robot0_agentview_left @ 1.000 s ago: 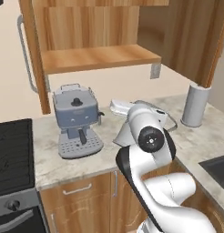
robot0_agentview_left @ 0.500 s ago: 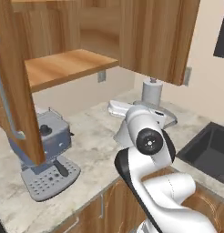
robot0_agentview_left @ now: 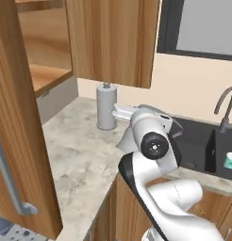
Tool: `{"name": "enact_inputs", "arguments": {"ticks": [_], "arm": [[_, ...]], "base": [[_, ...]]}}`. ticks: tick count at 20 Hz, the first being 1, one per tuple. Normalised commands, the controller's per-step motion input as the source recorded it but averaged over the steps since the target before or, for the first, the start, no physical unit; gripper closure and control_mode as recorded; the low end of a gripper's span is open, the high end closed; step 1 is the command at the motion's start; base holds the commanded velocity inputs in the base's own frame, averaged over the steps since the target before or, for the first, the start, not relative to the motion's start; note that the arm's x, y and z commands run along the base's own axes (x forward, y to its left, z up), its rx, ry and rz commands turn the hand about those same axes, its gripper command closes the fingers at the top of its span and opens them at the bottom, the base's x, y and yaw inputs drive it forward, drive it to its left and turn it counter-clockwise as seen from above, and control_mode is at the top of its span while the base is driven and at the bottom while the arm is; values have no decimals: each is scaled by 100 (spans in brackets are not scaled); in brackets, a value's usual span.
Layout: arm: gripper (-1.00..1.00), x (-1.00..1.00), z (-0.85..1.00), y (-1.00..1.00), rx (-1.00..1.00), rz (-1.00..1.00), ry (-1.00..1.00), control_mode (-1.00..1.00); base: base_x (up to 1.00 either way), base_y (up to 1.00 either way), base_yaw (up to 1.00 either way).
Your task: Open the cabinet, pick the kettle from the cabinet, and place it in the sink.
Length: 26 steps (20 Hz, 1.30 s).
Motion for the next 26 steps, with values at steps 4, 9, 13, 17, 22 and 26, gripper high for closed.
{"name": "enact_inputs", "arguments": {"ticks": [4, 9, 13, 17, 22, 26], "arm": [[100, 0, 0, 0, 0, 0, 0, 100], [100, 0, 0, 0, 0, 0, 0, 100], [100, 0, 0, 0, 0, 0, 0, 100], [100, 0, 0, 0, 0, 0, 0, 100], [100, 0, 0, 0, 0, 0, 0, 100], [100, 0, 0, 0, 0, 0, 0, 100]], "base": [[-44, 6, -48], [-45, 8, -46], [-29, -6, -39], [-12, -30, -27], [-6, -42, -20], [-3, -44, -18]]}}
